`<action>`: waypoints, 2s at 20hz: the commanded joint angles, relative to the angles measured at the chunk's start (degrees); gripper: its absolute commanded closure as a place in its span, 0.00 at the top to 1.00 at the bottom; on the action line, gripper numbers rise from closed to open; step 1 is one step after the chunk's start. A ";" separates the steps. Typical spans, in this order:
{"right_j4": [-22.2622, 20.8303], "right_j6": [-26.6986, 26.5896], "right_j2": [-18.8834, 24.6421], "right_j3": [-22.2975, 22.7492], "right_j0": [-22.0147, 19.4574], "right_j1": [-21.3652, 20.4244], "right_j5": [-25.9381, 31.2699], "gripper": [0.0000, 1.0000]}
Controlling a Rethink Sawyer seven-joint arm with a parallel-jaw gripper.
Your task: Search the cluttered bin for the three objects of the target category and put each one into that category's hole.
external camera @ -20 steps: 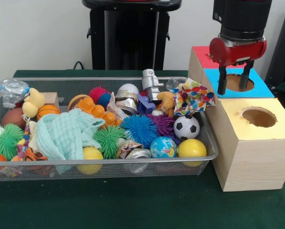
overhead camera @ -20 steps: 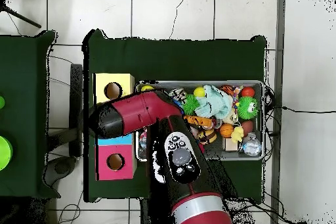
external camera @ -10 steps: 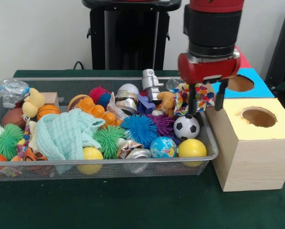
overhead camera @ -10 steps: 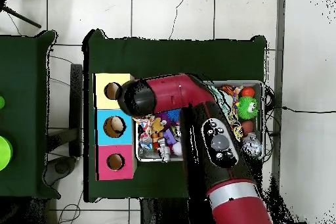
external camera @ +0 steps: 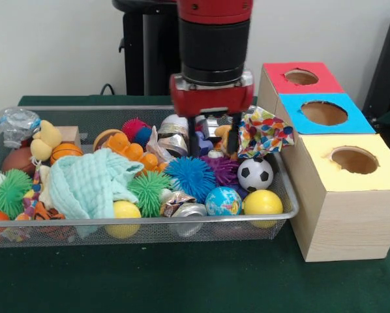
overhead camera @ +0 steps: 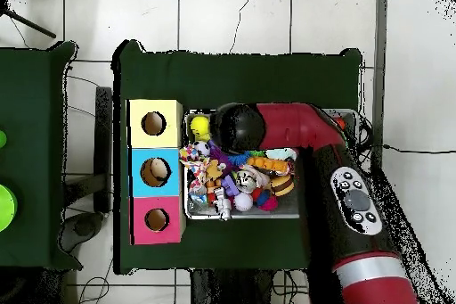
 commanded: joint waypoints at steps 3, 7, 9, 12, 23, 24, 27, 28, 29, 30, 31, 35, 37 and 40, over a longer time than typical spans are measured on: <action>-2.44 -6.39 3.46 10.45 -2.42 -0.55 1.04 1.00; -2.29 -3.32 3.19 12.25 -1.55 -0.97 -0.47 1.00; -2.15 -2.25 3.15 12.57 -0.96 -0.55 -1.00 1.00; -1.75 -1.03 3.10 12.32 0.09 0.14 -1.14 1.00; -0.87 3.16 1.73 11.98 3.81 1.67 -3.92 1.00; -0.73 3.22 1.72 11.86 4.01 1.83 -3.96 1.00; -0.15 4.09 1.48 12.32 4.90 1.47 -4.14 1.00; 0.13 4.56 1.39 12.66 5.22 1.21 -4.29 1.00; 0.37 5.07 1.32 13.07 5.57 0.96 -4.47 1.00; 0.66 5.35 1.33 13.30 5.82 0.79 -4.44 1.00; 0.90 5.51 1.32 13.51 5.99 0.67 -4.40 1.00; 1.77 4.71 1.35 13.08 6.46 -0.21 -2.21 1.00; 2.09 4.47 1.27 12.81 6.66 -0.36 -1.50 1.00; 2.65 4.17 1.31 13.14 6.77 -0.83 -0.77 1.00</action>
